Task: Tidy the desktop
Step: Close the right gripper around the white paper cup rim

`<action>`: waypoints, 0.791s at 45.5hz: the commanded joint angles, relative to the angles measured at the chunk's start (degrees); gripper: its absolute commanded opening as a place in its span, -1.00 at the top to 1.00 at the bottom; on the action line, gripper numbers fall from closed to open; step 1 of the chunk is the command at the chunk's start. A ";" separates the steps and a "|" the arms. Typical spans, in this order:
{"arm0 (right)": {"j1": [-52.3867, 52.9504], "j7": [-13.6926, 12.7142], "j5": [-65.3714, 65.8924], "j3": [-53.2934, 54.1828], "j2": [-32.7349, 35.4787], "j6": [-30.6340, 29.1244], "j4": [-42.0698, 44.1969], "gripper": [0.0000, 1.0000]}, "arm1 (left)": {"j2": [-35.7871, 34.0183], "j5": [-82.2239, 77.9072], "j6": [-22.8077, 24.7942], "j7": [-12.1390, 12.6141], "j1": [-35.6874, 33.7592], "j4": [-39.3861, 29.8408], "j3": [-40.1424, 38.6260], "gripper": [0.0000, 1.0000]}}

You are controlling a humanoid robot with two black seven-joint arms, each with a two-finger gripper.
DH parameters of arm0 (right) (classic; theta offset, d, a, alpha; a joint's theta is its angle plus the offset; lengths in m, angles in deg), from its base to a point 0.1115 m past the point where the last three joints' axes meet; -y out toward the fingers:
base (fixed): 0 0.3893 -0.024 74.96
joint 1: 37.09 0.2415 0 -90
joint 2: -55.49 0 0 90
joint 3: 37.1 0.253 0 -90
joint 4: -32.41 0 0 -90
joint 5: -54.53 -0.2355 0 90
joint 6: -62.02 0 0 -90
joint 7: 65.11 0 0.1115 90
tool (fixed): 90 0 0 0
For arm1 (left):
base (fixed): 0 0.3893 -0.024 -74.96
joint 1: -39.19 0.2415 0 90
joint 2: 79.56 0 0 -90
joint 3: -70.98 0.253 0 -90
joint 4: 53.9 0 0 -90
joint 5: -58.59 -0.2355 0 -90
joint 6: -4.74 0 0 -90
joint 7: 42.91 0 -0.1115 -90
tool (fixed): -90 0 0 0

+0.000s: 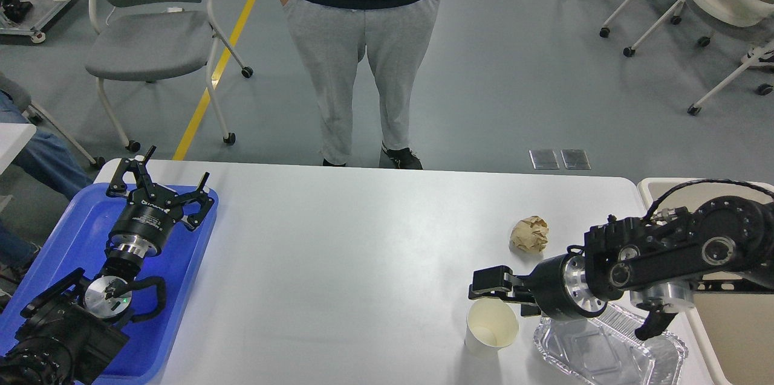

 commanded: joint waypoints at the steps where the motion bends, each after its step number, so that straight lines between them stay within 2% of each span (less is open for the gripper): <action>1: -2.02 0.00 2.15 -1.79 0.02 0.56 1.31 -1.00 | 0.00 0.00 0.00 0.00 -0.01 -0.01 0.00 -1.00; 16: -9.49 0.35 4.70 -1.88 -0.78 4.60 6.15 -1.00 | 0.00 0.00 0.00 0.00 -0.01 0.07 0.00 -1.00; 27: -11.08 3.42 4.70 -1.79 -0.86 7.33 6.24 -0.92 | 0.00 0.00 0.00 0.00 -0.01 -0.01 0.00 -1.00; 36: -12.40 7.55 4.70 -1.79 -0.95 8.56 6.24 -0.64 | 0.08 0.00 0.00 0.00 -0.01 -0.01 0.00 -1.00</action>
